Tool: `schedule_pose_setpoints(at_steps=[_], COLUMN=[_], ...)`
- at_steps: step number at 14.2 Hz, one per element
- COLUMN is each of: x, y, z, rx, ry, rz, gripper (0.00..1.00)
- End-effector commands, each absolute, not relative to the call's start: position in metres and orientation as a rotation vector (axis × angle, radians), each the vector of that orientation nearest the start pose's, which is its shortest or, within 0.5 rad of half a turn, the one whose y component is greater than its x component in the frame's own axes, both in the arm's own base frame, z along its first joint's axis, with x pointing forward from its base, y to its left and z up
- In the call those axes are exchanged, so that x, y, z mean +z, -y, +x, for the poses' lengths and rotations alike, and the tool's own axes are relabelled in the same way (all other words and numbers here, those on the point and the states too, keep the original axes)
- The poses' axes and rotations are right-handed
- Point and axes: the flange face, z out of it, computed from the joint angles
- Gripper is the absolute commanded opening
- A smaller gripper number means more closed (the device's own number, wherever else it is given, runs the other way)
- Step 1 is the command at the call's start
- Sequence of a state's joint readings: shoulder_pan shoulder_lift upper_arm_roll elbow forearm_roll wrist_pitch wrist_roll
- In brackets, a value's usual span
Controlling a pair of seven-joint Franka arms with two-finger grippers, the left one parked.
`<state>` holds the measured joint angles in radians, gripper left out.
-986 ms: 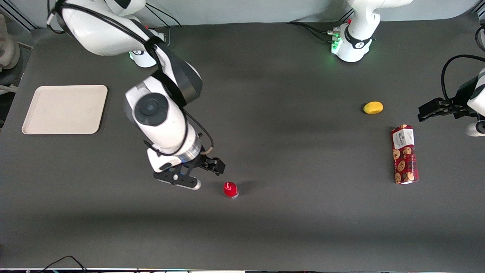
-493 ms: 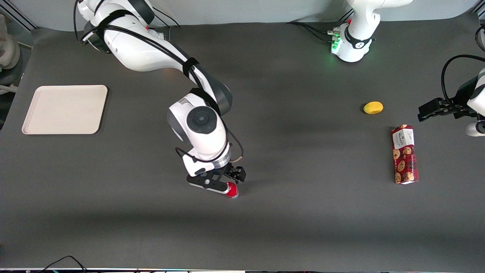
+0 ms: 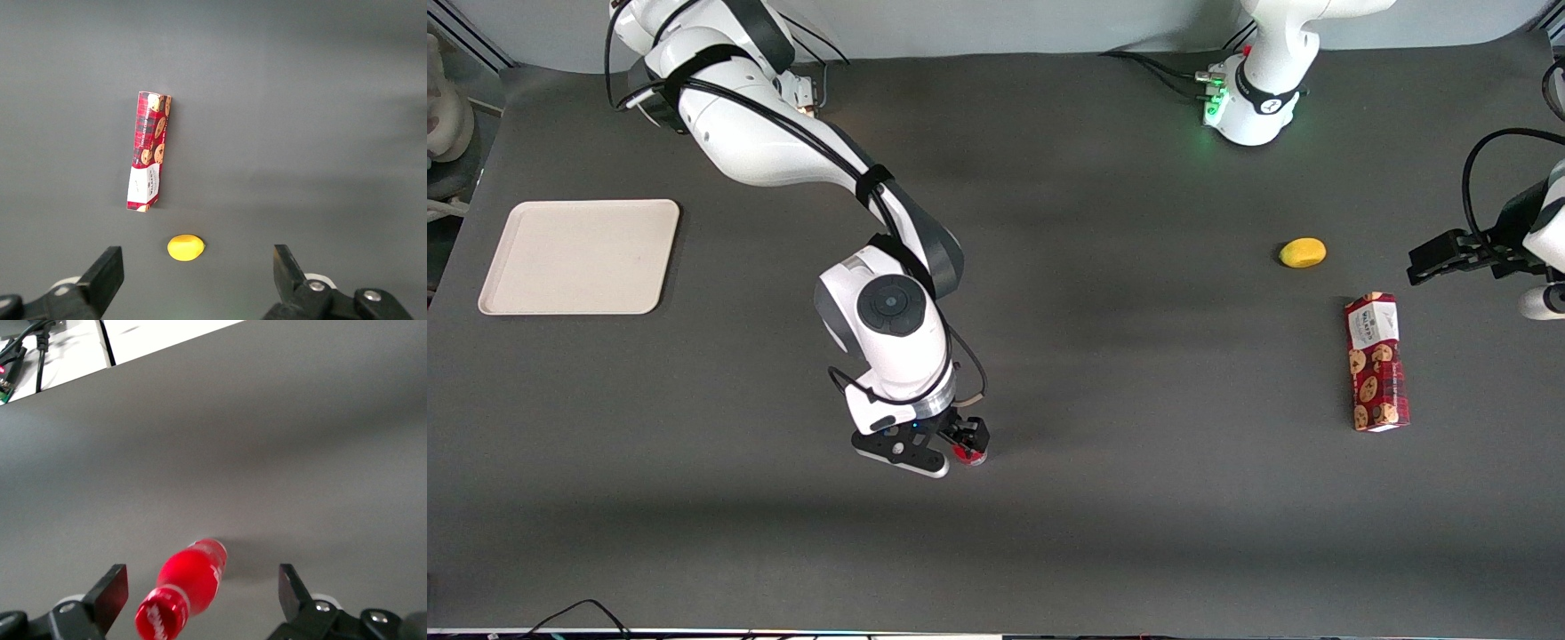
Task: Place coke bottle on tray
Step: 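Close the right gripper around the bottle's neck and lift it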
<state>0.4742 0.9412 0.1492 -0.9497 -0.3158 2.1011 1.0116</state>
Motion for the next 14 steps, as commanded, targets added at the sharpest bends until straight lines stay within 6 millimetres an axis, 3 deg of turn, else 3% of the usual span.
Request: schedule_pose_setpoints(at_steps=[1,6,14], x=[0.324,0.336,0.335], y=[-0.424,-0.43,-0.44], z=[0.691,0.689,0.683], rx=[-0.467,-0.458,-0.444], ry=[-0.492,-0.504,-0.519], rz=[-3.027,-2.991,-2.975], gripper=[1.0,1.0,0.95])
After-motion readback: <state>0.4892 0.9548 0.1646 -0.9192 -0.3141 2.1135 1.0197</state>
